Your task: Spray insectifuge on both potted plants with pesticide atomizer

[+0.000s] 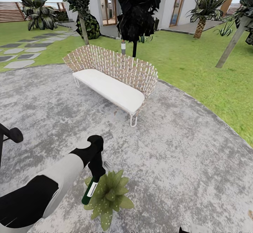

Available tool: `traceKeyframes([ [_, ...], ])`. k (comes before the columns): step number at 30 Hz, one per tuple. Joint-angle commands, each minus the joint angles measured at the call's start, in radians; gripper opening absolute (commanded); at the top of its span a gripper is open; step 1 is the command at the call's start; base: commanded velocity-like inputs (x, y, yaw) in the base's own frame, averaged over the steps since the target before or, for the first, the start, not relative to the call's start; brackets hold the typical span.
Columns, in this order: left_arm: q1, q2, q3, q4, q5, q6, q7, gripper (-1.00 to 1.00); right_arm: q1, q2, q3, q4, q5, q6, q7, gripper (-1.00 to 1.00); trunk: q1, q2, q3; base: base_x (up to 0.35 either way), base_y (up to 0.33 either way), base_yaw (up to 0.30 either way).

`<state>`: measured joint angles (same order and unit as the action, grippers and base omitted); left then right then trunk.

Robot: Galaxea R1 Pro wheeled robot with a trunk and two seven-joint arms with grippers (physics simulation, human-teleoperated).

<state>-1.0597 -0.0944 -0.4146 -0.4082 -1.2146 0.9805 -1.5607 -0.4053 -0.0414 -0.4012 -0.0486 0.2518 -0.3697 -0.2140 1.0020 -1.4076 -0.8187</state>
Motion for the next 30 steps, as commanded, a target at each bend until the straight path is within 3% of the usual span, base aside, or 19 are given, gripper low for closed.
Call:
traceKeyframes([
  [1,0.000,0.002,-0.003,0.000,-0.008,0.010,-0.010,-1.00,-0.001,0.000,-0.007,0.002,0.011,-0.003,-0.004,1.00,0.000,0.000,-0.002,0.000,0.000,0.000],
  [5,0.034,0.034,-0.006,0.001,-0.008,0.004,-0.010,-1.00,-0.001,0.000,-0.007,0.003,0.011,-0.003,-0.004,1.00,0.000,0.000,-0.009,0.000,0.000,0.000],
  [7,0.046,0.037,-0.006,0.000,-0.011,0.004,-0.010,-1.00,-0.001,0.000,-0.006,0.003,0.012,-0.002,-0.003,1.00,0.000,0.000,-0.012,0.000,0.000,0.000],
  [10,0.050,0.025,-0.020,-0.001,-0.011,0.007,-0.010,-1.00,-0.001,0.001,-0.005,0.003,0.012,-0.002,-0.003,1.00,0.000,0.000,-0.017,0.000,0.000,0.000],
  [16,0.050,-0.036,-0.028,-0.012,-0.012,0.011,-0.010,-1.00,-0.001,0.001,-0.005,0.003,0.012,-0.002,-0.004,1.00,0.000,0.000,-0.026,0.000,0.000,0.000],
  [23,0.049,-0.031,-0.034,-0.004,-0.011,0.011,-0.010,-1.00,-0.001,0.001,-0.006,0.003,0.012,0.000,-0.004,1.00,0.000,0.000,-0.037,0.000,0.000,0.000],
  [30,0.049,-0.032,-0.032,-0.014,-0.036,0.010,-0.010,-1.00,-0.001,0.001,-0.006,0.003,0.011,0.000,-0.003,1.00,0.000,0.000,-0.049,0.000,0.000,0.000],
])
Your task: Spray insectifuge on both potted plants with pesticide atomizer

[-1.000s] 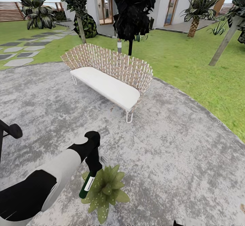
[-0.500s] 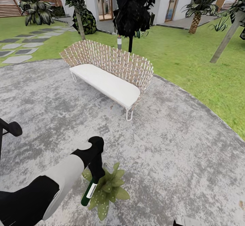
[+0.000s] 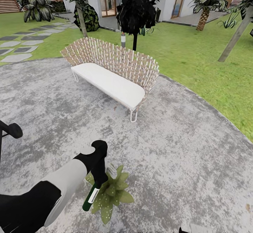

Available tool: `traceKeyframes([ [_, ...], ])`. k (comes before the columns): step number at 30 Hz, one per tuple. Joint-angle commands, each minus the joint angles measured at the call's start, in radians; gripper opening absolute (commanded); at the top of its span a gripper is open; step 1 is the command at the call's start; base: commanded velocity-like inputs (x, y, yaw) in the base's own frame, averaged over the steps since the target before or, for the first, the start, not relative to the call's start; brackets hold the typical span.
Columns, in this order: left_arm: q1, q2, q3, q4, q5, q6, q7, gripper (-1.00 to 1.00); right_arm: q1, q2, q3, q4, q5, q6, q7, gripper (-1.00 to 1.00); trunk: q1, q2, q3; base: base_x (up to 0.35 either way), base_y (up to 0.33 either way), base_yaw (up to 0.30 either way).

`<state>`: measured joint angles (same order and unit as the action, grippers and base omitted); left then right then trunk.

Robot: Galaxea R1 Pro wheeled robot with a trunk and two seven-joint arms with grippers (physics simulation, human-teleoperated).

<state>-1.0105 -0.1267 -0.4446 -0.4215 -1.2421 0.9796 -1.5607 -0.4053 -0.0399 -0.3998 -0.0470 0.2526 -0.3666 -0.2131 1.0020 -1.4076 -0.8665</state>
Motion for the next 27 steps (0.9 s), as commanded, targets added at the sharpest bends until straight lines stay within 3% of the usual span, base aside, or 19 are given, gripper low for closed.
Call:
traceKeyframes([
  [1,0.000,-0.001,-0.002,-0.001,-0.009,0.010,-0.010,-1.00,-0.001,0.000,-0.007,0.002,0.011,-0.003,-0.004,1.00,0.000,0.000,-0.002,0.000,0.000,0.000],
  [17,-0.018,0.002,0.002,-0.005,-0.034,0.022,-0.010,-1.00,0.000,0.004,-0.007,0.013,0.014,-0.003,-0.004,1.00,0.000,0.000,-0.018,0.000,0.000,0.000],
  [19,-0.024,0.002,0.002,-0.005,-0.034,0.022,-0.010,-1.00,0.000,0.004,-0.007,0.017,0.030,-0.003,-0.003,1.00,0.000,0.000,-0.018,0.000,0.000,0.000],
  [22,-0.026,0.001,0.003,-0.005,-0.035,0.022,-0.010,-1.00,0.000,0.005,-0.007,0.020,0.086,-0.003,-0.003,1.00,0.000,0.000,-0.018,0.000,0.000,0.000],
  [27,-0.022,0.002,0.006,-0.005,-0.034,0.021,-0.010,-1.00,0.000,0.005,-0.007,0.020,0.104,-0.003,-0.004,1.00,0.000,0.000,-0.018,0.032,0.000,0.000],
])
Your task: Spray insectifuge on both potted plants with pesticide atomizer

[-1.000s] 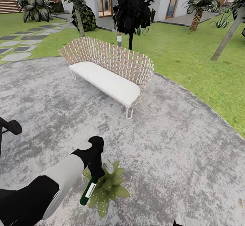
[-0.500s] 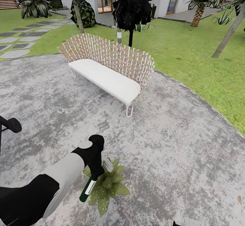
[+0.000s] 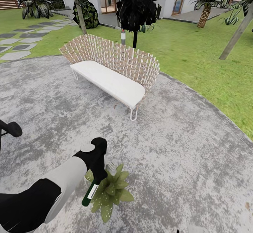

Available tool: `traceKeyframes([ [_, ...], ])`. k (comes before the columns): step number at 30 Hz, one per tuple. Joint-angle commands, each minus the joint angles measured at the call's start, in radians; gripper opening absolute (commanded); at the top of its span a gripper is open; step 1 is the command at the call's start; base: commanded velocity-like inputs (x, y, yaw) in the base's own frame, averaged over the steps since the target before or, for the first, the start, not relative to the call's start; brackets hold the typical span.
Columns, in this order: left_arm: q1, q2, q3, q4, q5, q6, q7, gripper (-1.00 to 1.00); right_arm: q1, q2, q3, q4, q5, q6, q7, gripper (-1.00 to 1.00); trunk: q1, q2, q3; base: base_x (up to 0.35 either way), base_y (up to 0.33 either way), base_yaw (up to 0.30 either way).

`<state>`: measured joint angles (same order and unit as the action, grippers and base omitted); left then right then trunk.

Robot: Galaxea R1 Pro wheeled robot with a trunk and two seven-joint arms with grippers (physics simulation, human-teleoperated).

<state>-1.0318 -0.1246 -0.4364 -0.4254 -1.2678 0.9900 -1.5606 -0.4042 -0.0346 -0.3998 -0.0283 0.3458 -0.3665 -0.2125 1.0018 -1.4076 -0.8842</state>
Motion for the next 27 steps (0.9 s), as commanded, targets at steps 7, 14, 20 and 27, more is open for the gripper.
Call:
traceKeyframes([
  [7,0.004,0.000,-0.003,-0.001,-0.008,0.010,-0.010,-1.00,-0.001,0.003,-0.008,0.000,0.010,-0.003,-0.004,1.00,0.000,0.000,-0.001,0.183,0.014,0.000],
  [14,0.004,0.001,-0.005,-0.001,-0.008,0.010,-0.010,-1.00,-0.001,0.004,-0.008,-0.001,0.010,-0.003,-0.005,1.00,0.000,0.000,-0.003,0.034,0.002,0.000],
  [20,0.004,0.000,-0.005,-0.001,-0.008,0.009,-0.010,-1.00,-0.001,0.004,-0.008,-0.001,0.010,-0.003,-0.005,1.00,0.000,0.000,-0.011,0.246,0.097,0.000],
  [27,0.004,0.002,-0.006,-0.001,-0.008,0.009,-0.010,-1.00,-0.002,-0.002,-0.012,-0.021,0.009,-0.003,-0.005,1.00,0.000,0.000,-0.015,0.035,0.017,0.000],
])
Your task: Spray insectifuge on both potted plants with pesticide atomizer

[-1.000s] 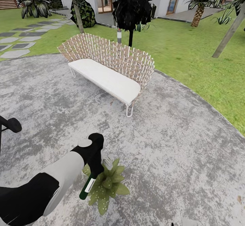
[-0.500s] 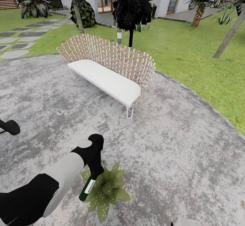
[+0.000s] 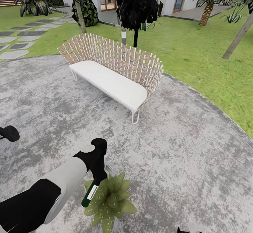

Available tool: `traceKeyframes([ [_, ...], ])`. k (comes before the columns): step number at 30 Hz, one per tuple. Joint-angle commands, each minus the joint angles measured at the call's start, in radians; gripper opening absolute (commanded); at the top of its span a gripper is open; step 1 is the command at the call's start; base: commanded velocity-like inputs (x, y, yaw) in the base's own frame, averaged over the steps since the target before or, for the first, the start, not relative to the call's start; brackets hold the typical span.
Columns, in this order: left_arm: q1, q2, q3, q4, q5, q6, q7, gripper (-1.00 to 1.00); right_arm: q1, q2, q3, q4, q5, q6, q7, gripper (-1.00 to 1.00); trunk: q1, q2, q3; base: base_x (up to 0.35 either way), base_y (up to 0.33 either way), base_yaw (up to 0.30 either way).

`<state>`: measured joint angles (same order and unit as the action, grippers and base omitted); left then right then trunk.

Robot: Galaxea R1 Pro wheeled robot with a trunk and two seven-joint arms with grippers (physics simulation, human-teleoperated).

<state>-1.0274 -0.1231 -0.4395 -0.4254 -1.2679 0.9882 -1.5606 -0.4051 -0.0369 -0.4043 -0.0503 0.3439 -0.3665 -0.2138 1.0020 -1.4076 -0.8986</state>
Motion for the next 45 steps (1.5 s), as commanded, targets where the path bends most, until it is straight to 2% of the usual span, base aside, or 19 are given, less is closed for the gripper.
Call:
traceKeyframes([
  [1,0.000,0.000,-0.002,-0.001,-0.008,0.010,-0.010,-1.00,-0.001,0.001,-0.007,-0.041,0.010,0.000,-0.005,1.00,0.000,0.000,-0.001,0.002,0.001,0.000],
  [3,-0.001,-0.002,-0.002,-0.002,-0.008,0.010,-0.010,-1.00,-0.001,0.013,-0.007,-0.173,0.008,0.036,-0.005,1.00,0.000,0.000,-0.001,0.001,0.000,0.000],
  [7,-0.002,-0.004,-0.003,-0.002,-0.008,0.010,-0.010,-1.00,-0.002,0.087,-0.006,-0.446,0.006,0.264,-0.005,1.00,0.000,0.000,-0.001,0.000,0.000,0.000],
  [8,-0.002,-0.004,-0.003,-0.003,-0.008,0.010,-0.010,-1.00,-0.002,0.109,-0.005,-0.488,0.006,0.304,-0.004,1.00,0.000,0.000,-0.001,0.000,0.000,0.000],
  [10,-0.002,-0.004,-0.002,-0.003,-0.008,0.010,-0.010,-1.00,-0.003,0.148,-0.003,-0.520,0.007,0.331,-0.001,1.00,0.000,0.000,-0.001,0.000,0.000,0.000],
  [12,-0.003,-0.003,0.000,-0.003,-0.008,0.010,-0.010,-1.00,-0.003,0.171,-0.002,-0.531,0.007,0.340,0.000,1.00,0.000,0.000,-0.001,0.000,0.000,0.000],
  [36,-0.006,-0.003,-0.001,-0.002,-0.010,0.015,-0.010,-1.00,-0.003,0.180,-0.004,-0.523,0.007,0.343,0.001,1.00,0.000,0.000,-0.024,0.000,0.000,0.000],
  [40,-0.012,-0.004,0.000,-0.003,-0.009,0.016,-0.010,-1.00,-0.003,0.180,-0.003,-0.468,0.007,0.342,0.001,1.00,0.015,-0.028,-0.043,0.000,0.000,0.000],
  [45,-0.013,-0.002,0.001,-0.025,-0.010,0.017,-0.010,-1.00,-0.003,0.180,-0.002,-0.458,0.007,0.342,0.001,1.00,0.034,-0.063,-0.066,0.000,0.000,0.000],
])
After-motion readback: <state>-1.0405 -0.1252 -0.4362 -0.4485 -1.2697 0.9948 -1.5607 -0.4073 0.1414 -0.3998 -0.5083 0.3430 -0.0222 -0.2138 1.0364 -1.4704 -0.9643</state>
